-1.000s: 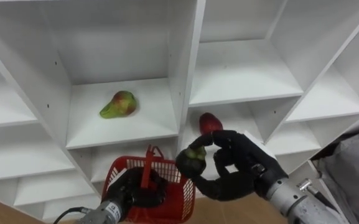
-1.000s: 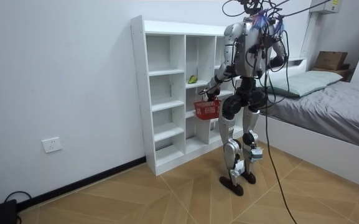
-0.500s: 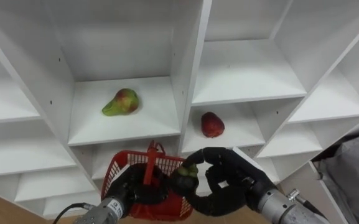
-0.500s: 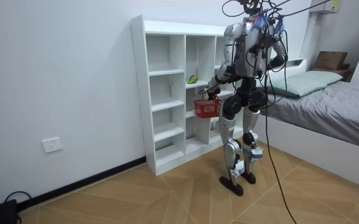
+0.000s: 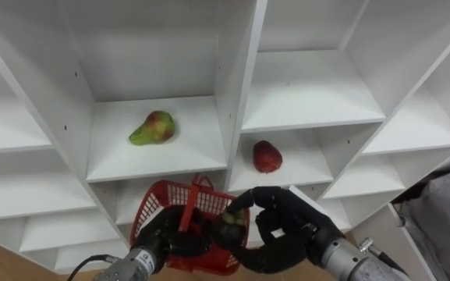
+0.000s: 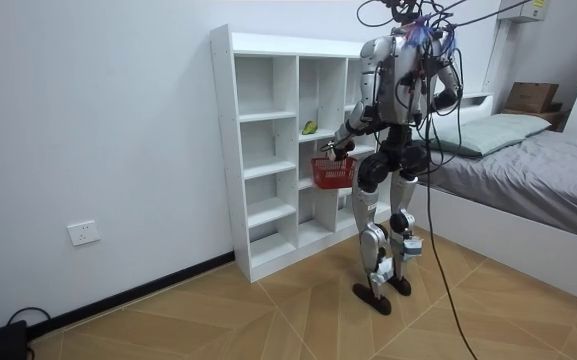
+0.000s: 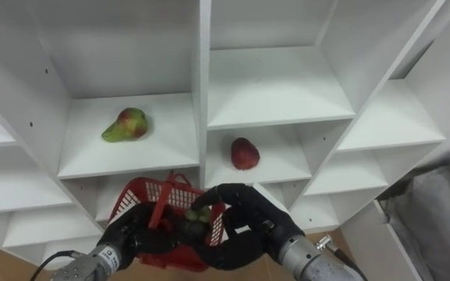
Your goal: Collect fruits from the closet
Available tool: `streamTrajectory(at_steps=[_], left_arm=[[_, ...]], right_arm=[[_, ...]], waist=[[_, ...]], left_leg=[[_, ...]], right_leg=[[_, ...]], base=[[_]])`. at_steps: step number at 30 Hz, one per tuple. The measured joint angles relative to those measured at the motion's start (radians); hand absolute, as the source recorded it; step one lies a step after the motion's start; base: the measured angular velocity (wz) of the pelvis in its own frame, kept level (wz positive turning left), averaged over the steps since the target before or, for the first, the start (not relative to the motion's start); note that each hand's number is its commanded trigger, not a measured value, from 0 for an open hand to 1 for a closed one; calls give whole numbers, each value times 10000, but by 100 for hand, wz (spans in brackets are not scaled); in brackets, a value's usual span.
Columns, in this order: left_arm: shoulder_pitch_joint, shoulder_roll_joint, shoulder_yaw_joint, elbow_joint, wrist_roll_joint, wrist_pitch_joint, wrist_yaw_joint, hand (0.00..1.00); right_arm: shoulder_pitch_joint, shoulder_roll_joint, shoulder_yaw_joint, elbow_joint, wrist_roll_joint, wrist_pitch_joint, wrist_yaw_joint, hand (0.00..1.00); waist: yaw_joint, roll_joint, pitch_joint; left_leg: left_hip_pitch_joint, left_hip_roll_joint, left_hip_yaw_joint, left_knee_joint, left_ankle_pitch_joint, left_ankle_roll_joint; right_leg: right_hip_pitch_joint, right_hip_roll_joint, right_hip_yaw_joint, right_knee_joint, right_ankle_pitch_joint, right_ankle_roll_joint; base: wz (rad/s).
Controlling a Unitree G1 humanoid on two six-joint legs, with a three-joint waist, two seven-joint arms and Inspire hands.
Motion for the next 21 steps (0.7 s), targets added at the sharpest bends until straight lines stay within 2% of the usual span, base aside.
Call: streamTrajectory(at_steps=[7, 11, 15, 21], left_arm=[[6, 11, -1, 6, 2, -39, 0, 100], [92, 68, -7, 6, 4, -111, 8, 100], [147, 201, -73, 6, 3, -227, 7, 100], [461, 521, -60, 9, 12, -346, 0, 100]], right_arm=[[-1, -41, -2, 0, -27, -1, -6, 100], [-60, -42, -37, 0, -18, -6, -23, 100], [-121, -90, -153, 64, 48, -26, -106, 100], [-129, -134, -839, 71, 64, -26, -483, 100]], waist=[[18, 7, 5], [-13, 89, 49], [-18, 106, 57], [-33, 82, 58]], left_leg=[[-3, 0, 2, -2, -1, -1], [-22, -1, 5, -14, -1, 0], [53, 9, 3, -20, -1, -1], [202, -2, 34, -30, -1, -1]], right_leg=[[0, 0, 1, 0, 0, 0], [29, 7, 7, -4, 1, 0], [89, 14, 41, -13, 1, 0], [189, 13, 129, -12, 1, 0]], base=[[0], [0], [0], [-1]])
